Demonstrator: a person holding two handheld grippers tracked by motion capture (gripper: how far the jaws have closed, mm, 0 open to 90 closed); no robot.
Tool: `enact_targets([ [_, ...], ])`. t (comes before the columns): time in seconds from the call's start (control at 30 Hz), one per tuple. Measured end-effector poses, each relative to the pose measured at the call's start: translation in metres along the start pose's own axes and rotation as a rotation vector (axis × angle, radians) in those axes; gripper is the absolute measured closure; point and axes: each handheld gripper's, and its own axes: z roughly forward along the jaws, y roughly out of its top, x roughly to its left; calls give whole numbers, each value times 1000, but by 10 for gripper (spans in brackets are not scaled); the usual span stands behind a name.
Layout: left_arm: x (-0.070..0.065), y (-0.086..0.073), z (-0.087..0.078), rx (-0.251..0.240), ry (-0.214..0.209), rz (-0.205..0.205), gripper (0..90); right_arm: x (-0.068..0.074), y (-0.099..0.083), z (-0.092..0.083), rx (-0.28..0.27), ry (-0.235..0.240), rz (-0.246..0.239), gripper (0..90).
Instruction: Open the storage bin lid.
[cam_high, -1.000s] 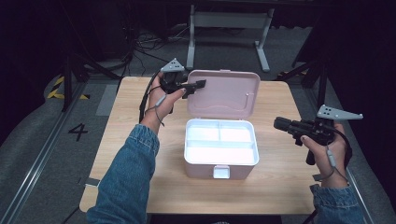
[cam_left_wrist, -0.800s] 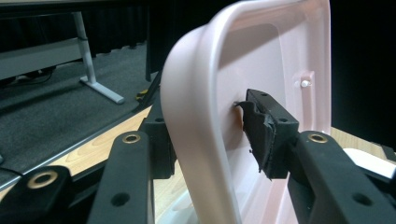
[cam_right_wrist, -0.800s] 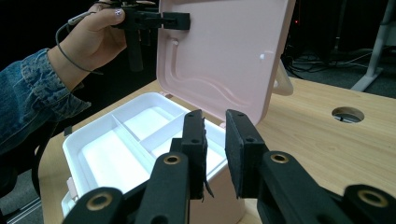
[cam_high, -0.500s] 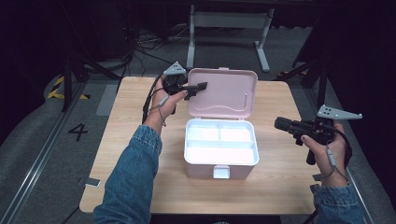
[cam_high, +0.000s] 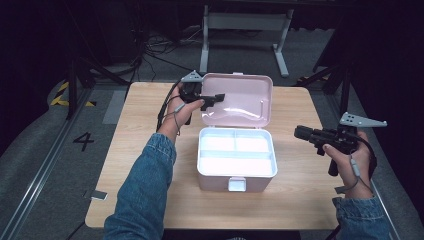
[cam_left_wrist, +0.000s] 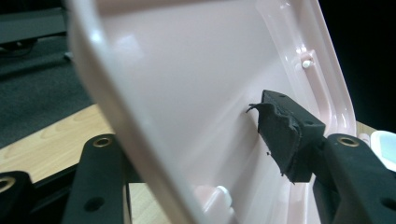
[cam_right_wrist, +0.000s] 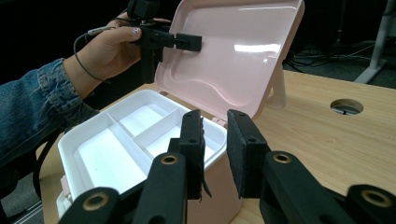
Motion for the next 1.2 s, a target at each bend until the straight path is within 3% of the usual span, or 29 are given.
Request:
enact_targets([
  [0.53, 6, -12, 8, 48, 12, -52, 333, 0, -1, 1, 7, 6, 7, 764],
  [0.8, 11, -20, 12, 91, 22, -143, 313, 0, -1, 1, 9, 8, 9, 759],
  [0.93, 11, -21, 12, 125, 48, -164, 295, 0, -1, 2, 13, 7, 9, 755],
  [1.07, 11, -20, 9, 180, 117, -177, 275, -1, -1, 2, 11, 8, 12, 749],
  [1.2, 16, -23, 4, 185, 167, -186, 242, -1, -1, 3, 13, 7, 10, 744],
])
